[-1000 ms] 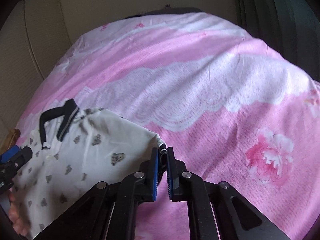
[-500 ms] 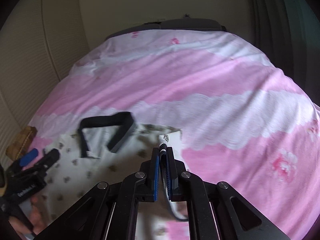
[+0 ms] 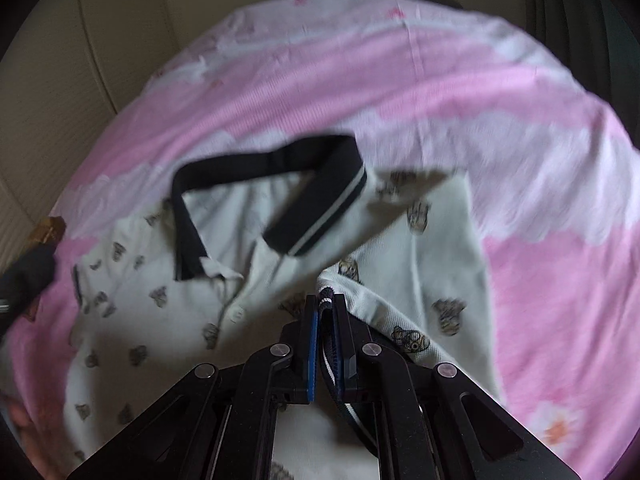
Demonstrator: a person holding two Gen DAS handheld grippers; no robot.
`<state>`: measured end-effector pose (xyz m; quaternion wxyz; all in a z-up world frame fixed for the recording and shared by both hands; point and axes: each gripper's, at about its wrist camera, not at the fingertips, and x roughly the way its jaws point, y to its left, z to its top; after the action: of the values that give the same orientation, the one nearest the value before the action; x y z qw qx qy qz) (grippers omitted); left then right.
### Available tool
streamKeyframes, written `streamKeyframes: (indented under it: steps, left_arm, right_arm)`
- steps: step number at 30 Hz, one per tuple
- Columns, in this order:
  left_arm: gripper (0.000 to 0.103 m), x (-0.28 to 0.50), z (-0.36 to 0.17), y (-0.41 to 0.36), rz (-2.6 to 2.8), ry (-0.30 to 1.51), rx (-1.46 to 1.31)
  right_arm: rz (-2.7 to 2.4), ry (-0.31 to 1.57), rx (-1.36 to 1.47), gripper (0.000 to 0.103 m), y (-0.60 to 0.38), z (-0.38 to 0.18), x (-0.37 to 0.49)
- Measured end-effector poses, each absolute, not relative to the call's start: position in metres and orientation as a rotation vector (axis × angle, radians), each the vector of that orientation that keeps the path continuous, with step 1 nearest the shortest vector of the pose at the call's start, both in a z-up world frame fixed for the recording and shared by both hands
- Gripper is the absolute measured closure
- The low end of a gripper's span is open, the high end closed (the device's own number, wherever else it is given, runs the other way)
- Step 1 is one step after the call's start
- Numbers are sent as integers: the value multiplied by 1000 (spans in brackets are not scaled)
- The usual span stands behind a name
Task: Fold small clothes
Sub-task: 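Fold the grasped sleeve with the right gripper across the shirt front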
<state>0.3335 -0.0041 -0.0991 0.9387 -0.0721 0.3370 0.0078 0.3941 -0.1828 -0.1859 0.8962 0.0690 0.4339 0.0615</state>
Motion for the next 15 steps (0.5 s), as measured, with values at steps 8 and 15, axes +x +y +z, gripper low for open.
streamKeyframes:
  steps: [8,15]
  left_arm:
    - [0,337,-105,-8,3,710,-148]
    - [0,334,-103,-15,-28,709,-146]
  right_arm:
    - [148,877,130,94,-183,-186,391]
    - [142,768,97,62,-198,-151,341]
